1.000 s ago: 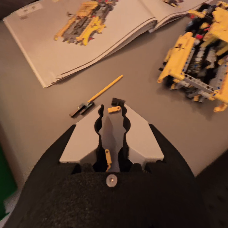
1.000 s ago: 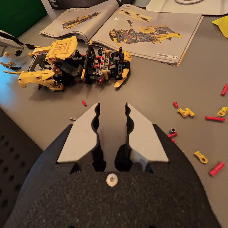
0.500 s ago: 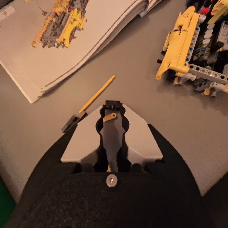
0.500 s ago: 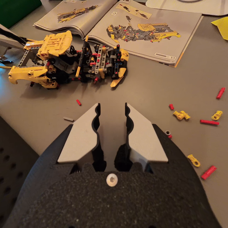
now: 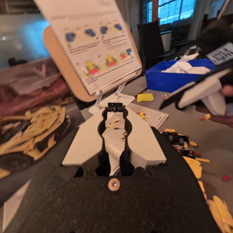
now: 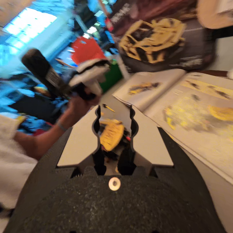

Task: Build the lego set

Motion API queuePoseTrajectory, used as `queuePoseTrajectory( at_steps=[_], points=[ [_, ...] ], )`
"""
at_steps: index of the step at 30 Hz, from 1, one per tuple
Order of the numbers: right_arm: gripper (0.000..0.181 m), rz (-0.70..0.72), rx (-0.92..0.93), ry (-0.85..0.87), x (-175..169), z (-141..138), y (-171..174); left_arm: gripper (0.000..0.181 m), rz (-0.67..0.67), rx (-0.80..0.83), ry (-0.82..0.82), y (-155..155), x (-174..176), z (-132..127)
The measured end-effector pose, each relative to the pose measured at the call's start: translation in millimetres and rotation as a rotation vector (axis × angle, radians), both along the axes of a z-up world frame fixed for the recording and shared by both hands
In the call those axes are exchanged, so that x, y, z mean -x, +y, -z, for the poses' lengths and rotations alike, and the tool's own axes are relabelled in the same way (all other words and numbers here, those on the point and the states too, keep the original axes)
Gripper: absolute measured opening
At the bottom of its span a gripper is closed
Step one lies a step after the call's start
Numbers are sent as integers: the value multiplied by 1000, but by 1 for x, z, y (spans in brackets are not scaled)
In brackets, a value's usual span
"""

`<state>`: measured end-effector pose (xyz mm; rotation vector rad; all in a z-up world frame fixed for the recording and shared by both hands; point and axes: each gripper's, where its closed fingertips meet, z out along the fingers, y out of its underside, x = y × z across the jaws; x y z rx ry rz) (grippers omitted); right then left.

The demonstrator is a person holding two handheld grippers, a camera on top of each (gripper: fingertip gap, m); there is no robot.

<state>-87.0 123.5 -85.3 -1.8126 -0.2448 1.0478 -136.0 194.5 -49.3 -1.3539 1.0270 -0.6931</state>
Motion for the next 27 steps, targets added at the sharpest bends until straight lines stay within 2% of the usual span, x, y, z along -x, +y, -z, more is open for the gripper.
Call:
queuePoseTrajectory(
  at_steps=[2,3,8,10,13,16,18,23,24,27],
  points=[
    [43,-83,-43,155,8,-31,5,24,21,-140,46,-17,-18,-1],
    [42,-95,-52,188,7,-38,8,24,25,-212,68,-26,-23,2],
    [41,-188,14,151,11,-13,9,24,-25,-505,207,-53,-31,23],
    [36,-211,1,202,14,-10,4,24,-24,-566,241,-61,-30,28],
    [29,-239,0,247,19,-8,-2,24,16,-565,225,-72,-34,29],
    [10,-258,42,280,16,-2,-3,24,39,-551,217,-76,-39,31],
    [4,-257,45,295,14,-2,-4,24,45,-549,204,-78,-40,32],
    [4,-249,34,332,14,-5,-6,24,25,-553,192,-81,-41,29],
    [1,-237,24,303,14,-3,-5,24,26,-547,193,-81,-41,30],
    [0,-146,-104,72,12,3,-1,24,36,-457,198,-79,-42,36]
  ],
)
